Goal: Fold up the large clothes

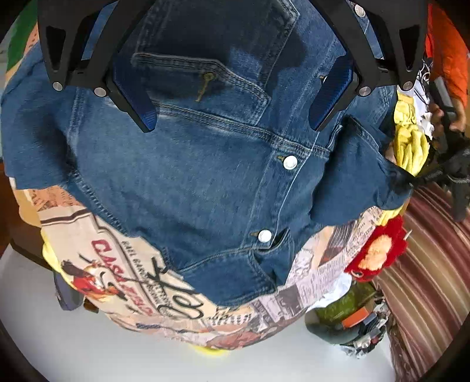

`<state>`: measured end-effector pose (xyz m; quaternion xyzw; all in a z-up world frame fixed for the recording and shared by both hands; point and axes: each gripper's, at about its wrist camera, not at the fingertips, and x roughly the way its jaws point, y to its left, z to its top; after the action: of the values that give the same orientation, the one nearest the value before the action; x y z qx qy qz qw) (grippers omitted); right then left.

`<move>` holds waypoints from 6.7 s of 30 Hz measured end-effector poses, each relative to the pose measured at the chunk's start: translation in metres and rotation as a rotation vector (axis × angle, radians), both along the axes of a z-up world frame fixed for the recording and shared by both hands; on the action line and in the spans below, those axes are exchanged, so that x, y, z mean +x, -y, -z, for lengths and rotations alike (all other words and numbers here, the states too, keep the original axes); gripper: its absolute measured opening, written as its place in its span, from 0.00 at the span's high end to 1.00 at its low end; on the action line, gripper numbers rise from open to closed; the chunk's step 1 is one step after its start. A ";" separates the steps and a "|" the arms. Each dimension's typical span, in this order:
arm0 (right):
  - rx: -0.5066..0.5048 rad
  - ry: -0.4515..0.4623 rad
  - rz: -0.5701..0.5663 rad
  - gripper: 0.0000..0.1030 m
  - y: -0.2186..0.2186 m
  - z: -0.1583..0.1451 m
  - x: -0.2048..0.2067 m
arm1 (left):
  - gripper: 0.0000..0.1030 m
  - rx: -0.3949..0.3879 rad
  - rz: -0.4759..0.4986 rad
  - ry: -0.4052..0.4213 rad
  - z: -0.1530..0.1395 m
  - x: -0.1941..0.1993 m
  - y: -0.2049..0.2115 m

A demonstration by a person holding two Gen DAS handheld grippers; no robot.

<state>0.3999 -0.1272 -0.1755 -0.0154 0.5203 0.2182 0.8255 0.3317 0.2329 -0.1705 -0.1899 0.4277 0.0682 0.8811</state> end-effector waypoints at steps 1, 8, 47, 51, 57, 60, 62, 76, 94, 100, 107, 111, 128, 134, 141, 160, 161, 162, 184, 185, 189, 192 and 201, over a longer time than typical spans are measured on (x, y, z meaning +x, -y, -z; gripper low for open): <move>0.004 0.011 0.005 0.00 0.004 -0.004 -0.001 | 0.94 0.008 0.019 0.022 -0.011 0.002 0.008; 0.047 0.068 0.056 0.00 0.042 -0.028 -0.006 | 0.94 0.024 0.231 0.190 -0.094 0.022 0.096; 0.117 0.000 0.133 0.00 0.092 -0.031 -0.002 | 0.15 0.305 0.402 0.037 -0.053 0.004 0.167; 0.137 -0.119 0.132 0.00 0.067 0.000 0.022 | 0.15 0.310 0.259 -0.064 -0.022 -0.004 0.101; 0.136 -0.248 0.146 0.07 0.044 0.044 0.049 | 0.15 0.230 0.088 -0.179 0.024 -0.029 0.030; 0.100 -0.241 0.153 0.15 0.037 0.056 0.054 | 0.15 0.178 0.028 -0.215 0.043 -0.043 0.010; 0.064 -0.205 0.138 0.37 0.031 0.055 0.053 | 0.15 0.152 0.008 -0.232 0.052 -0.046 0.004; 0.030 0.064 0.003 0.70 0.014 -0.029 0.024 | 0.15 0.159 0.066 -0.185 0.036 -0.023 0.029; -0.122 -0.033 0.075 0.44 0.055 0.033 0.026 | 0.14 0.105 0.230 -0.251 0.077 0.006 0.076; -0.156 -0.033 0.091 0.26 0.064 0.034 0.024 | 0.10 0.136 0.232 -0.234 0.081 0.002 0.079; -0.097 -0.008 0.126 0.26 0.086 0.007 0.014 | 0.10 0.181 0.209 -0.262 0.067 0.006 0.083; -0.069 0.081 0.157 0.26 0.107 -0.027 0.009 | 0.10 0.189 0.195 -0.197 0.038 0.015 0.089; -0.027 0.083 0.504 0.25 0.288 -0.037 -0.008 | 0.10 0.199 0.458 0.027 -0.042 0.070 0.227; 0.101 -0.074 0.622 0.25 0.337 0.014 -0.007 | 0.10 0.194 0.548 -0.038 -0.010 0.081 0.272; 0.250 -0.200 0.740 0.25 0.371 0.064 0.009 | 0.10 0.173 0.599 -0.138 0.033 0.088 0.290; 0.182 -0.029 0.762 0.84 0.355 0.056 0.038 | 0.10 0.139 0.582 -0.143 0.032 0.083 0.284; 0.191 0.004 0.760 0.85 0.354 0.047 0.035 | 0.10 0.143 0.581 -0.137 0.029 0.082 0.284; 0.195 0.027 0.755 0.85 0.352 0.039 0.032 | 0.10 0.150 0.580 -0.128 0.025 0.080 0.282; 0.324 0.206 0.303 0.89 0.142 -0.116 0.022 | 0.10 0.172 0.531 0.063 -0.052 0.018 0.227; 0.322 0.194 0.284 0.89 0.130 -0.113 0.023 | 0.10 0.176 0.526 0.068 -0.053 0.015 0.224; 0.320 0.090 0.192 0.89 0.078 -0.091 0.025 | 0.10 0.193 0.507 0.073 -0.055 0.004 0.210; 0.272 0.014 0.138 0.89 0.049 -0.064 0.020 | 0.10 0.196 0.492 0.063 -0.052 -0.004 0.198; 0.113 -0.138 0.061 0.89 0.017 0.006 -0.008 | 0.10 0.185 0.467 0.027 -0.040 -0.015 0.184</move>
<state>0.3917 -0.1437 -0.1817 0.0622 0.5632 0.2225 0.7934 0.3162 0.0486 -0.1302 -0.0053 0.4400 -0.1008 0.8923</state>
